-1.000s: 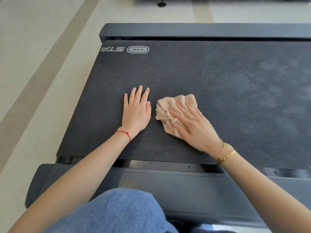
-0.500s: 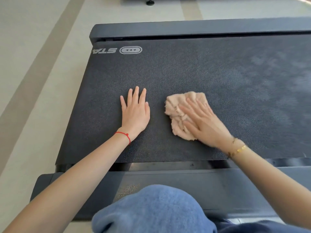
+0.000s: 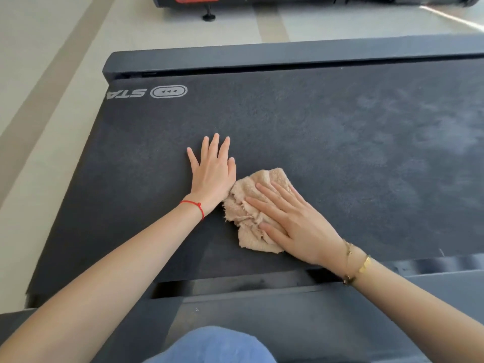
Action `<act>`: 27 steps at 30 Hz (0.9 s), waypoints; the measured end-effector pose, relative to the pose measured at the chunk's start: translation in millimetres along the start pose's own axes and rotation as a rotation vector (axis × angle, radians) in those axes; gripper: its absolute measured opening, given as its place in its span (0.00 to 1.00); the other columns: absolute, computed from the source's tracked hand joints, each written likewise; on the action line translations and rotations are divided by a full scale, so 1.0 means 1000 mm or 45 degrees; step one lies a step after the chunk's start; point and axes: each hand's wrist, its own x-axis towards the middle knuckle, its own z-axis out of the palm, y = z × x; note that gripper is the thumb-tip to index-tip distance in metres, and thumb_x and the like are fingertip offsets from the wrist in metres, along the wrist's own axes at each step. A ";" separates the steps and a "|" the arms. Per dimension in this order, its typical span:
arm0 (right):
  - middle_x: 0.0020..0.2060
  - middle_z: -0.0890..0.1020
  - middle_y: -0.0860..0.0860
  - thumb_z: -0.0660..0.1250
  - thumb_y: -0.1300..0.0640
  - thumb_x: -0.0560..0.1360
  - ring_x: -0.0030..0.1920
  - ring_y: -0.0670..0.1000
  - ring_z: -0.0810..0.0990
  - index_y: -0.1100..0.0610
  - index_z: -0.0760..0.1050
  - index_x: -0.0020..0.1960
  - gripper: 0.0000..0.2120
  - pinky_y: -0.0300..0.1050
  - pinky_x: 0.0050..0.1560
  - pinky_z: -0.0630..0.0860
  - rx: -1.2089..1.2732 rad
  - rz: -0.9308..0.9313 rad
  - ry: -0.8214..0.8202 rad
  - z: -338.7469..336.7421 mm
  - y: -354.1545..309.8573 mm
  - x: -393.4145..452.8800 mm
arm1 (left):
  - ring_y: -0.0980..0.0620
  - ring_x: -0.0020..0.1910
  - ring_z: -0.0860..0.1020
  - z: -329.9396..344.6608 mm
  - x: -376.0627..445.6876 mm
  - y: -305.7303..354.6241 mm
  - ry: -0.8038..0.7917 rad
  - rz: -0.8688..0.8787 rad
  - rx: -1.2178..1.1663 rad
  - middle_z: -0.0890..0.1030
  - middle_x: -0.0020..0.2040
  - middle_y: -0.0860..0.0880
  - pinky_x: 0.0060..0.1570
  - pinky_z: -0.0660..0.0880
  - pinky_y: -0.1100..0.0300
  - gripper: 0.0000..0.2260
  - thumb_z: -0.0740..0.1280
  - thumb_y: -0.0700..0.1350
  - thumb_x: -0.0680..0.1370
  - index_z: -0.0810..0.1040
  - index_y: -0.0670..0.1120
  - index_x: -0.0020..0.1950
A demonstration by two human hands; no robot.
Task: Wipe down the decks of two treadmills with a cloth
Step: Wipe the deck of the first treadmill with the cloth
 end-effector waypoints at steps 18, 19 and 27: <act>0.79 0.52 0.49 0.52 0.44 0.82 0.79 0.52 0.45 0.47 0.54 0.79 0.26 0.52 0.78 0.40 -0.025 0.144 0.140 -0.039 0.167 0.085 | 0.48 0.80 0.46 0.019 0.062 0.047 0.047 -0.067 0.055 0.51 0.81 0.48 0.75 0.43 0.35 0.24 0.50 0.51 0.84 0.52 0.50 0.81; 0.79 0.51 0.50 0.52 0.46 0.83 0.79 0.54 0.45 0.48 0.54 0.79 0.26 0.53 0.78 0.40 -0.033 0.224 0.160 -0.043 0.183 0.101 | 0.48 0.80 0.46 0.020 0.062 0.048 0.054 -0.070 0.071 0.51 0.81 0.49 0.76 0.43 0.36 0.25 0.49 0.52 0.84 0.52 0.50 0.81; 0.79 0.50 0.53 0.44 0.45 0.82 0.79 0.57 0.43 0.48 0.52 0.79 0.26 0.59 0.77 0.38 -0.054 0.365 0.075 -0.050 0.201 0.229 | 0.48 0.80 0.46 0.024 0.061 0.050 0.064 -0.080 0.179 0.51 0.81 0.49 0.76 0.47 0.37 0.26 0.45 0.52 0.83 0.49 0.50 0.81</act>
